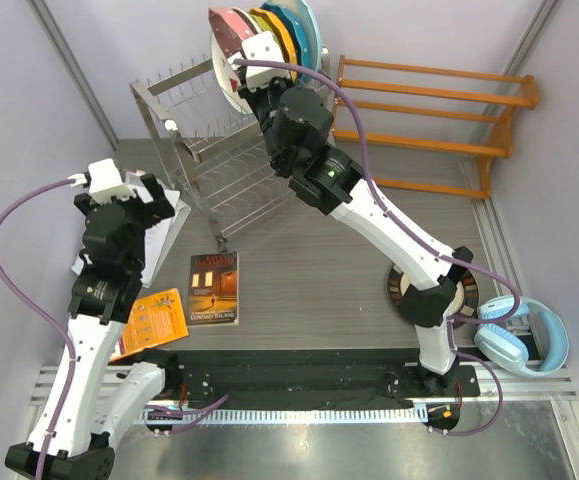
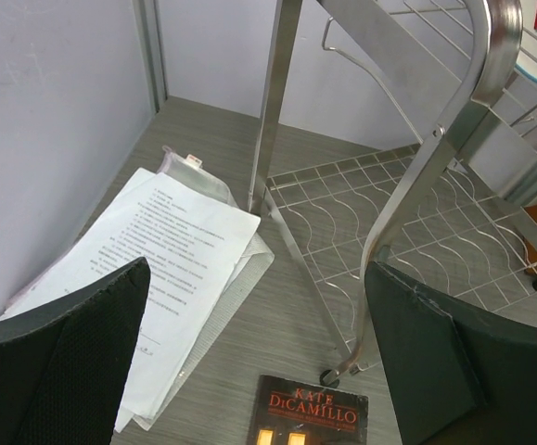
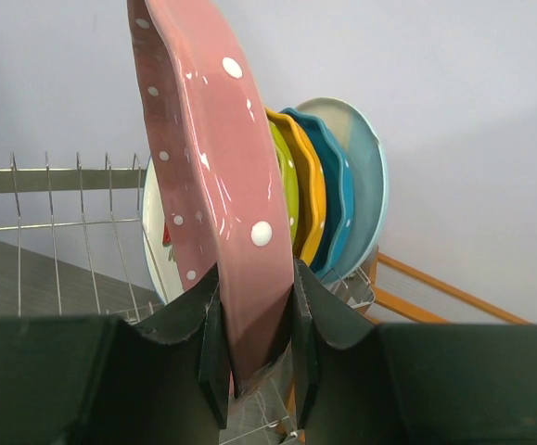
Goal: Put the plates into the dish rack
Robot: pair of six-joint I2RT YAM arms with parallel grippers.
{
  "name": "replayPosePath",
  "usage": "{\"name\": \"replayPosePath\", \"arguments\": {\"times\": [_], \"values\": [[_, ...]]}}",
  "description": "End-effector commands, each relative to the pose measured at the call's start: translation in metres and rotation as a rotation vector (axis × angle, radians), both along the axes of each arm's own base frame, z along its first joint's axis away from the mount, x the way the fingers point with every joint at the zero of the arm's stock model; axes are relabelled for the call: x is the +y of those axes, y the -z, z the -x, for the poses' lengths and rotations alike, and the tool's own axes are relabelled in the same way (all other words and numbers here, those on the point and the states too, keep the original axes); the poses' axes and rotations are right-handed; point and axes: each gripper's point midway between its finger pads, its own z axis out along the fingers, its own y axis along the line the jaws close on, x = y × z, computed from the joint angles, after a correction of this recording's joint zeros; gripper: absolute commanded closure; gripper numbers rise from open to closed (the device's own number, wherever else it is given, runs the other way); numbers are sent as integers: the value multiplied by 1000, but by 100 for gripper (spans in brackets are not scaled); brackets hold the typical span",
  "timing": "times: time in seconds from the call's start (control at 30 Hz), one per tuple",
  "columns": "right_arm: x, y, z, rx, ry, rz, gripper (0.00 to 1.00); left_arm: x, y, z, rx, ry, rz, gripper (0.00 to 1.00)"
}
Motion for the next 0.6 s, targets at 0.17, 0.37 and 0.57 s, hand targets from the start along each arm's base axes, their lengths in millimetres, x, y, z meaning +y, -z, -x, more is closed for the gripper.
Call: {"name": "replayPosePath", "arguments": {"times": [0.17, 0.37, 0.57], "values": [[-23, -73, 18, -150, -15, -294, 99, -4, 7, -3, -9, 21, 16, 2], [-16, -56, 6, -117, -3, -285, 99, -5, 11, -6, -2, 18, 27, 2], [-15, -37, -16, -78, 14, -288, 99, -4, 18, -6, 13, 16, 27, 1]]}}
